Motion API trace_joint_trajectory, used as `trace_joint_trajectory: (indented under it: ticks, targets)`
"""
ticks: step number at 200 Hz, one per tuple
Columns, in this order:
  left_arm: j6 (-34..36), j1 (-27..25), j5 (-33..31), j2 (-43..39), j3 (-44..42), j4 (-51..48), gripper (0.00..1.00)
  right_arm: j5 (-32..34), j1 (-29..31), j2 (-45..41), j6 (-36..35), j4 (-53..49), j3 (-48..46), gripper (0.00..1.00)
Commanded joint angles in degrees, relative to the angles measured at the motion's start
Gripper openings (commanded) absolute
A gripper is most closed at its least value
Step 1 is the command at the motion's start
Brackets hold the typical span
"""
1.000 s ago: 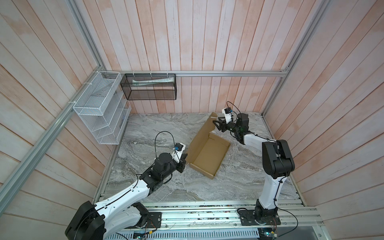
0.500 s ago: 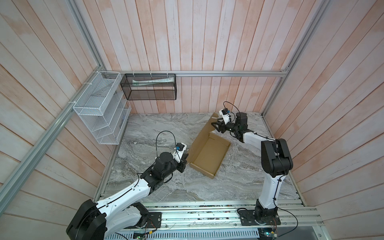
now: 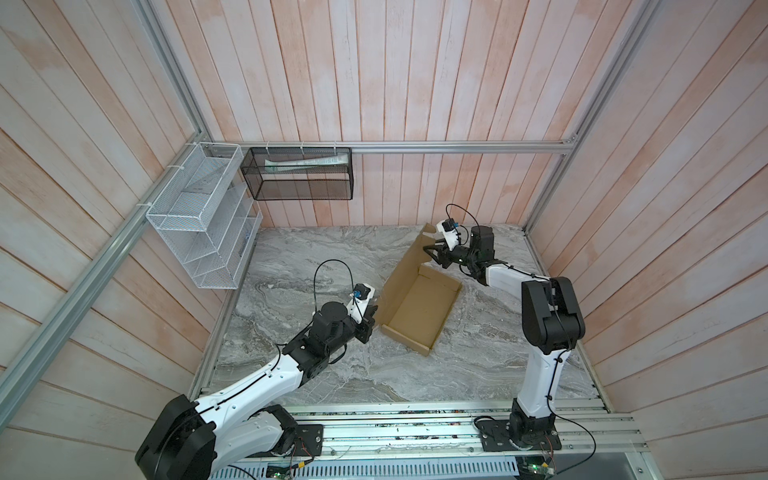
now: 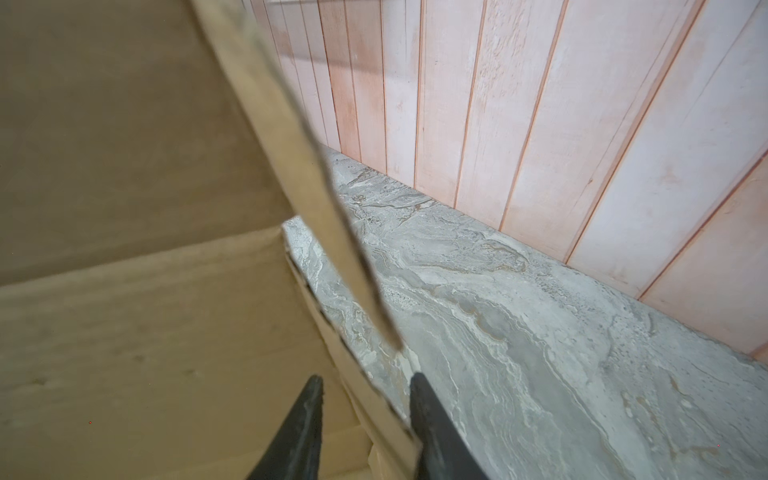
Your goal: Fold the paper box
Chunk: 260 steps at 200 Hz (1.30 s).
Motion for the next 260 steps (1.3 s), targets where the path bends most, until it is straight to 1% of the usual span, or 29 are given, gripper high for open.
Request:
trace_joint_trajectory:
  ticks: [1, 51, 89, 118, 171, 233, 254, 260]
  targets:
    - [0.83, 0.27, -0.05, 0.36, 2.05, 1.53, 0.0, -0.1, 0.57, -0.96, -0.09, 0.87, -1.44, 0.31]
    - [0.81, 0.35, -0.48, 0.14, 1.79, 1.27, 0.0, 0.75, 0.82, -1.07, 0.48, 2.12, -2.03, 0.23]
    - [0.51, 0.53, -0.84, 0.55, 2.01, 1.36, 0.0, 1.87, 1.23, -1.44, 0.13, 2.59, -2.98, 0.15]
    - [-0.01, 0.53, -1.6, 0.79, 2.38, 0.96, 0.0, 3.08, 1.72, -2.03, -0.44, 2.92, -3.94, 0.11]
    - [-0.55, 0.7, -3.27, 0.07, 1.82, 1.05, 0.12, 5.63, 2.36, -2.82, 0.4, 3.42, -4.96, 0.06]
    - [-1.96, 1.83, -6.23, -0.47, 1.3, 1.08, 0.33, 10.99, 3.03, -4.45, 3.04, 3.49, -7.45, 0.02]
    - [-2.0, 2.71, -7.31, -0.6, 1.46, 1.07, 0.36, 13.47, 3.52, -5.76, 3.95, 2.83, -9.08, 0.01]
    - [-3.75, 3.02, -7.42, -0.6, 1.48, 1.09, 0.37, 13.84, 3.72, -6.17, 3.95, 2.4, -9.58, 0.01]
